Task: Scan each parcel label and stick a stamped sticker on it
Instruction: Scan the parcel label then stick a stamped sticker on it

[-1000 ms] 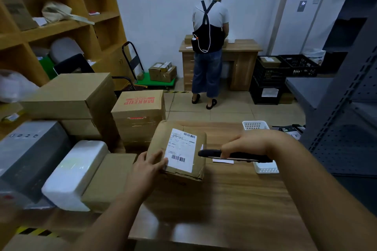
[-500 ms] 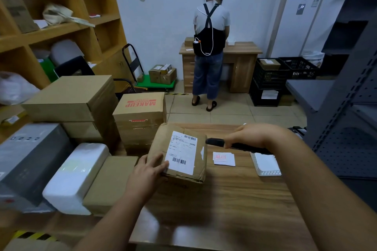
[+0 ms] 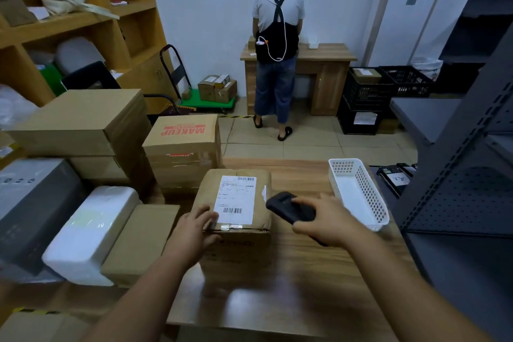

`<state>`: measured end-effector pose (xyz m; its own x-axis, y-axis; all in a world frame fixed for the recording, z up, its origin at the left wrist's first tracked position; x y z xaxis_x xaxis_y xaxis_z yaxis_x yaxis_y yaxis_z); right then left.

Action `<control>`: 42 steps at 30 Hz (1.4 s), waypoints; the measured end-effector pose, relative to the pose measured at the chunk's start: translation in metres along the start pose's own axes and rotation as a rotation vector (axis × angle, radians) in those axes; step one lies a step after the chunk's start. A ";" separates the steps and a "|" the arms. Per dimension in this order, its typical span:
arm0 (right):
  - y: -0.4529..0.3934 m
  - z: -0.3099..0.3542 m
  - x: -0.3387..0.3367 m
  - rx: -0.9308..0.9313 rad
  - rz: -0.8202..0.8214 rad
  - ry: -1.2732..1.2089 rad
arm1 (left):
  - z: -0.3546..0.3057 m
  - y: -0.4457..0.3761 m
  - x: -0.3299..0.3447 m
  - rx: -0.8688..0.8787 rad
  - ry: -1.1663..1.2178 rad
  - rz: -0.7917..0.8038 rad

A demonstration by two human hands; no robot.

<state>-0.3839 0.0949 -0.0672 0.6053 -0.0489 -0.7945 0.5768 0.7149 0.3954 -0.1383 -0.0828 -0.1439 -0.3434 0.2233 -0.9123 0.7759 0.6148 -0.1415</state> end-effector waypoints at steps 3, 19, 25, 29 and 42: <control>-0.012 -0.030 0.038 0.023 -0.127 0.001 | 0.000 0.000 0.010 -0.032 -0.004 -0.025; -0.071 -0.148 0.155 0.326 -0.151 0.257 | -0.035 -0.036 0.005 0.087 -0.158 -0.069; -0.102 -0.127 0.123 0.370 -0.215 0.112 | -0.030 -0.089 0.007 0.101 -0.180 0.035; -0.164 -0.086 0.089 0.295 -0.233 0.033 | -0.032 -0.120 0.013 0.136 -0.152 0.093; -0.259 -0.095 0.099 0.331 -0.038 0.245 | -0.015 -0.134 0.037 0.167 -0.141 0.186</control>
<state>-0.5261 -0.0288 -0.2921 0.4552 0.1250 -0.8816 0.7656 0.4506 0.4592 -0.2635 -0.1453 -0.1530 -0.1194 0.2061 -0.9712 0.8991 0.4373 -0.0177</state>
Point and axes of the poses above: each hand's wrist, its own y-axis away from the middle knuckle, its own x-axis out of the palm, z = x × y, the point moved 6 cm from there along -y, towards the middle knuckle, and after that the axes turned 14 degrees about x, right-handed, at the moved point
